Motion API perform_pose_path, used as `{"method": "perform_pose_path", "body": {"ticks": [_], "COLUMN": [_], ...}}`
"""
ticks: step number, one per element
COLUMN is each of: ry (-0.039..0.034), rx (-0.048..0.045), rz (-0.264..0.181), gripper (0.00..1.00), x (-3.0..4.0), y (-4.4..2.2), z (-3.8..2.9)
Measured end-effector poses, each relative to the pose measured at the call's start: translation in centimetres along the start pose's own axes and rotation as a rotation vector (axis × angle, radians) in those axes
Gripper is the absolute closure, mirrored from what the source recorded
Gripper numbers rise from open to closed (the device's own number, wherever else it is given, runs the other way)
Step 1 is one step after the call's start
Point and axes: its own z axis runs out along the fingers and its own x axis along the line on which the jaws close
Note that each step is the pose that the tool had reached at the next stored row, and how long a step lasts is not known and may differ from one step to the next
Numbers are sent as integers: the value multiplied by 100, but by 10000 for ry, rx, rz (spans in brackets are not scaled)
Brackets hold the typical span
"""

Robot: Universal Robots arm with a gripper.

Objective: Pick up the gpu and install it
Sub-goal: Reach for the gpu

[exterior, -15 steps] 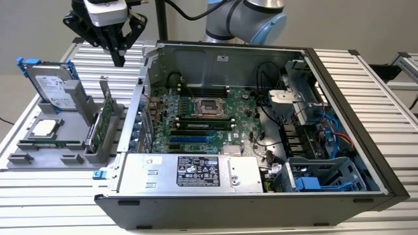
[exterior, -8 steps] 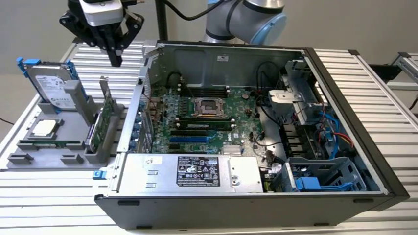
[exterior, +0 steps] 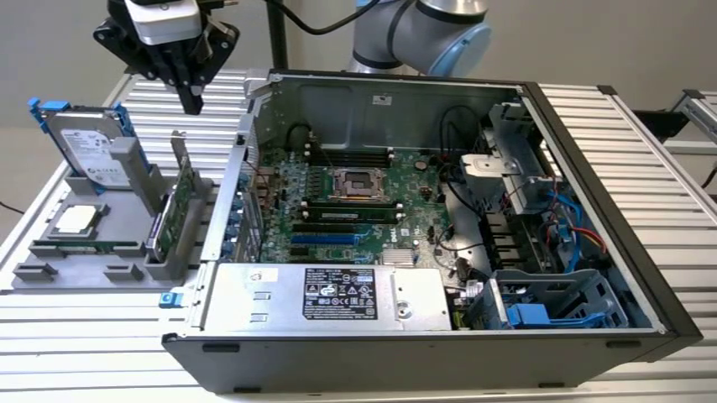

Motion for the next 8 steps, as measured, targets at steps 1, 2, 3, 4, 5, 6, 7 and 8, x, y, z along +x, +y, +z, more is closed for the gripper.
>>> {"method": "perform_pose_path", "body": {"ticks": [1, 2, 3, 4, 5, 6, 7, 8], "ry": [0, -1, 0, 0, 0, 0, 0, 0], "rx": [0, -1, 0, 0, 0, 0, 0, 0], "rz": [0, 0, 0, 0, 0, 0, 0, 0], "gripper": [100, 100, 100, 100, 100, 100, 100, 100], "x": [9, 19, 27, 36, 45, 54, 62, 70], "y": [-1, -1, -2, -3, -3, -4, -4, -5], "z": [0, 0, 0, -1, -1, -1, -1, -2]}}
